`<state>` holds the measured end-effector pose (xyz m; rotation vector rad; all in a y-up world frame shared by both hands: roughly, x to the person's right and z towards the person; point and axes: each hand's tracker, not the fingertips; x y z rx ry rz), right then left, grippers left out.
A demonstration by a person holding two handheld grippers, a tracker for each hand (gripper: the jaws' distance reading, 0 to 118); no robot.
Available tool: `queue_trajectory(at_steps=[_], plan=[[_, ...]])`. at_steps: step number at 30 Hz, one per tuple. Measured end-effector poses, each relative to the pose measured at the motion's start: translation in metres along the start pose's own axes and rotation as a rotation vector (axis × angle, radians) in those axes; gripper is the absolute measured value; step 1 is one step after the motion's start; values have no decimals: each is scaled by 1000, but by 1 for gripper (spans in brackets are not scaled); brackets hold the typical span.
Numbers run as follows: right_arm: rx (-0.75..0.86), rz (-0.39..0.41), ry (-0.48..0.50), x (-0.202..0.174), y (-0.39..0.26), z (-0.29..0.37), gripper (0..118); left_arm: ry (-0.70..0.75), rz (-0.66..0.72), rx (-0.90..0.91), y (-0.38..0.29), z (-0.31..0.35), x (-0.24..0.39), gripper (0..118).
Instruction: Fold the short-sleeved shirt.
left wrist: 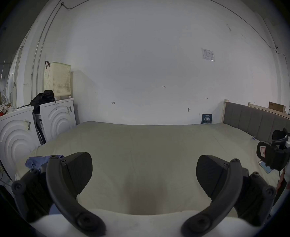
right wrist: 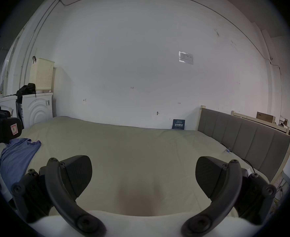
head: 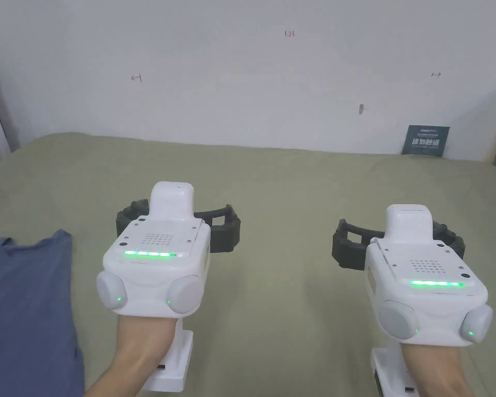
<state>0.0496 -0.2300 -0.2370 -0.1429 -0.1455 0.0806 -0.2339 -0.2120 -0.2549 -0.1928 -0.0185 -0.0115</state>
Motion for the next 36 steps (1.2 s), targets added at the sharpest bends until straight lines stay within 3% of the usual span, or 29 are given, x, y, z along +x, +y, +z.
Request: queue_trajectory(at_steps=[23,25,26,27,28,36], plan=[[17,3,-22,2,0,0,118,8,-13,10,0,-2,0,118],[14,5,-30,3,3,-1,111,16,-9,7,2,-3,0,117],[7,4,-25,4,5,-1,79,16,-7,1,2,-3,-1,102],[3,5,-23,5,7,0,26,28,-13,-11,4,-2,0,60],[5,8,-26,4,9,1,8,14,-20,-18,5,-2,1,0],[-6,-20,-39,6,17,-7,7,-16,-53,-25,9,-8,18,0]])
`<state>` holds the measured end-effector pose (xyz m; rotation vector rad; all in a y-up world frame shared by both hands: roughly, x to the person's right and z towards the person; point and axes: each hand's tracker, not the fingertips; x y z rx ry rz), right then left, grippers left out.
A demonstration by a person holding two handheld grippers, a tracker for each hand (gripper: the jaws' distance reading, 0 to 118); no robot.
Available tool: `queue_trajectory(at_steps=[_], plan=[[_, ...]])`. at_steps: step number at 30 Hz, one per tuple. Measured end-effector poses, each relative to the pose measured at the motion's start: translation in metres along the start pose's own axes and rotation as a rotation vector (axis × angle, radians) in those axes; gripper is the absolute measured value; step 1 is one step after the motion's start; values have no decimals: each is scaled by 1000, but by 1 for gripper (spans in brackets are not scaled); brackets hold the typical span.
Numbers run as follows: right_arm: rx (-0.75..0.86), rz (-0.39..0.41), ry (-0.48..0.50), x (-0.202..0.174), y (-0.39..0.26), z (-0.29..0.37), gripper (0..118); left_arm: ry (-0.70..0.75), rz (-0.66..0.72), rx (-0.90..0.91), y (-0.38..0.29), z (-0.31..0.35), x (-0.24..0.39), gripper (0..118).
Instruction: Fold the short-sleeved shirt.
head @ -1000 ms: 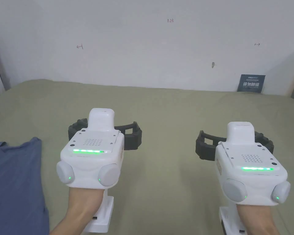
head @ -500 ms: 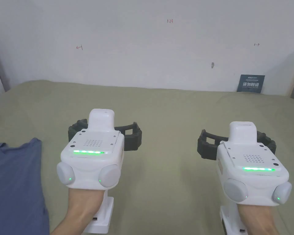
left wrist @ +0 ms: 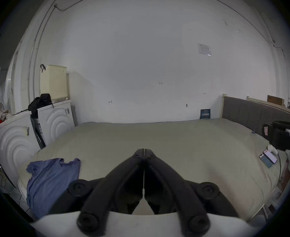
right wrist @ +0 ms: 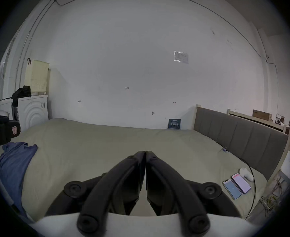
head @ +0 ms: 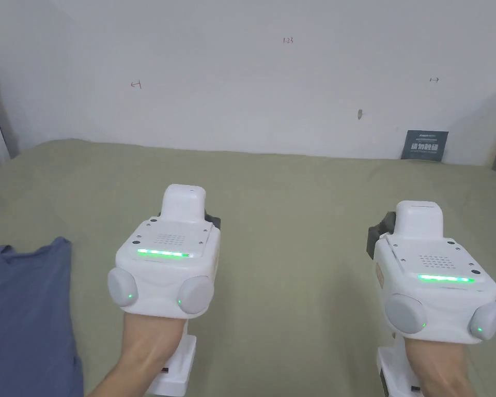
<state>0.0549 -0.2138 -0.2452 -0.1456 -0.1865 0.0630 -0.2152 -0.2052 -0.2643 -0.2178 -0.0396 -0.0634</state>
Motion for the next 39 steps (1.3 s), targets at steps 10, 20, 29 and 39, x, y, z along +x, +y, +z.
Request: queue_trajectory(at_steps=[10,20,29,39], plan=[[-24,20,45,-20,2,-7,7,53,21,2,1,8,-35,0],[-11,55,433,-203,13,-11,7,446,75,-45,-10,57,-209,0],[-16,46,723,-342,15,34,7,695,138,-112,-31,124,-323,0],[-54,74,810,-382,1,37,7,760,141,-138,-45,137,-351,0]])
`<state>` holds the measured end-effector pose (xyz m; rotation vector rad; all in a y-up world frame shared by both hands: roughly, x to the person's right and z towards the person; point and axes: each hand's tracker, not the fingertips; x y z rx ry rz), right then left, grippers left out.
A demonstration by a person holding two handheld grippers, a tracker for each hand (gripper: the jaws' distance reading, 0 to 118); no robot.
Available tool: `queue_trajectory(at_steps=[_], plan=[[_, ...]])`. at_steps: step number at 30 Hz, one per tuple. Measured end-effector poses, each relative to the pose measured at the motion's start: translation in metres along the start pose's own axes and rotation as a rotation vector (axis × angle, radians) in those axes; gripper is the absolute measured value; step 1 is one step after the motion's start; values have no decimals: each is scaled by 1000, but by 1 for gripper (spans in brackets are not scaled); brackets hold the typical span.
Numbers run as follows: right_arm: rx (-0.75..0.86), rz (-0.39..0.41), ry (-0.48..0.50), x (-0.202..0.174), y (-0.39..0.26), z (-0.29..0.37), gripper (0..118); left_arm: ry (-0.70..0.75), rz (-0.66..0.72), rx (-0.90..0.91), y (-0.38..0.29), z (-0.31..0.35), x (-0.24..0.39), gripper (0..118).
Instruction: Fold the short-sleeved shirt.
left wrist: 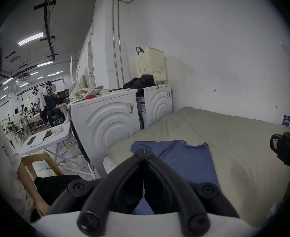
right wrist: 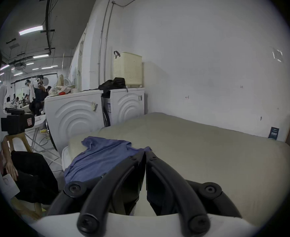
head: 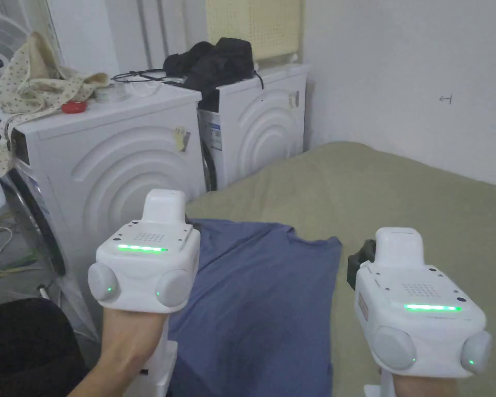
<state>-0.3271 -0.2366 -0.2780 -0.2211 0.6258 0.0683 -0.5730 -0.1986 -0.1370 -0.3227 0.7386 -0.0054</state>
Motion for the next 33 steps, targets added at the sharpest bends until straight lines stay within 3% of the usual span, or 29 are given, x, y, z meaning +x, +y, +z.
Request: queue_trajectory(at_steps=[8,14,19,23,24,25,26,27,28,29,33], plan=[[-46,-1,-16,16,-10,-16,7,-92,14,-86,-8,-48,33,0],[-139,-21,-35,36,-42,-49,7,-259,21,-369,-39,-159,89,0],[-214,-3,-36,55,-97,-96,7,-264,-29,-556,-71,-250,136,0],[-255,-19,-43,61,-111,-106,7,-324,-103,-676,-87,-284,157,0],[-267,-28,-41,63,-115,-110,7,-355,-99,-706,-92,-289,161,5],[-270,-36,-38,65,-116,-109,7,-393,-112,-735,-96,-293,164,23],[-275,-38,-42,65,-119,-110,7,-414,-105,-761,-99,-298,167,74],[-278,-38,-43,65,-121,-110,7,-404,-111,-796,-103,-303,171,110],[-282,-40,-43,66,-122,-110,7,-374,-135,-816,-108,-306,175,118],[-285,-44,-44,66,-121,-107,7,-346,-144,-770,-109,-306,171,114],[-299,-41,-41,70,-123,-101,7,-298,-215,-760,-115,-297,187,118]])
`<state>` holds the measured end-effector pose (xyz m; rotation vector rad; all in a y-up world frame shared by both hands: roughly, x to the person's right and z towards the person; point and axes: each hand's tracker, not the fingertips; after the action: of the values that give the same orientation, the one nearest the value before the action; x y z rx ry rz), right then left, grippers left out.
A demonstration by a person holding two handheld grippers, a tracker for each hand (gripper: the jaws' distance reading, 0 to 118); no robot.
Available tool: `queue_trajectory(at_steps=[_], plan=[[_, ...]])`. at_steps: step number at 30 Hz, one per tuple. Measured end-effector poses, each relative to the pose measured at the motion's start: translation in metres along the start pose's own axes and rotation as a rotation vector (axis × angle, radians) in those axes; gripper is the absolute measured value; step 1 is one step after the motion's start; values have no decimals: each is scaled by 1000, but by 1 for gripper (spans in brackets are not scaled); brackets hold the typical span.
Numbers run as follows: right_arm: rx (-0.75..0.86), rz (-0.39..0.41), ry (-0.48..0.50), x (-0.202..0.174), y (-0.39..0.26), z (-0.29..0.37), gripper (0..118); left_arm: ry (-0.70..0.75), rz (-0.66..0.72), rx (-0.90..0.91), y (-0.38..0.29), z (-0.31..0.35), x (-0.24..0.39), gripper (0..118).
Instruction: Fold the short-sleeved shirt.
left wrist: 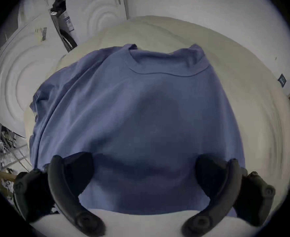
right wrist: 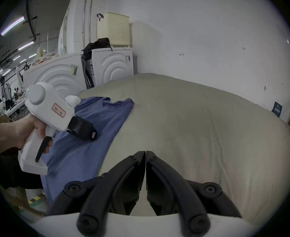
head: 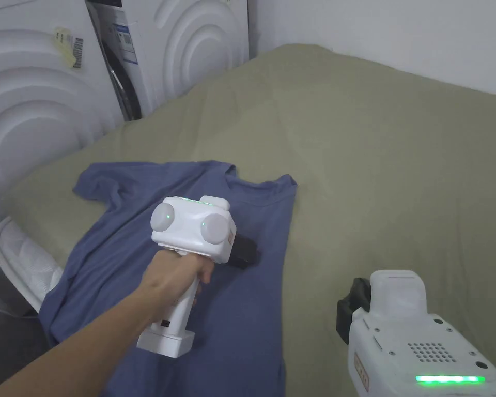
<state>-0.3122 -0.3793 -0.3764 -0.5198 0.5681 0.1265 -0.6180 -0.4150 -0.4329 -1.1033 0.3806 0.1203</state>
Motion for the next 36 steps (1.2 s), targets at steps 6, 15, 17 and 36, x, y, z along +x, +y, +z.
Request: queue_trajectory(at_steps=[6,15,17,36], plan=[[9,-16,-35,17,6,18,7,-7,-51,41,-2,30,15,23],[52,-54,-135,75,17,89,7,-132,-55,212,-1,135,43,0],[68,-87,-216,95,16,112,7,-204,-84,243,2,168,65,0],[84,-300,-718,306,-74,337,7,-794,-599,363,-50,341,512,0]])
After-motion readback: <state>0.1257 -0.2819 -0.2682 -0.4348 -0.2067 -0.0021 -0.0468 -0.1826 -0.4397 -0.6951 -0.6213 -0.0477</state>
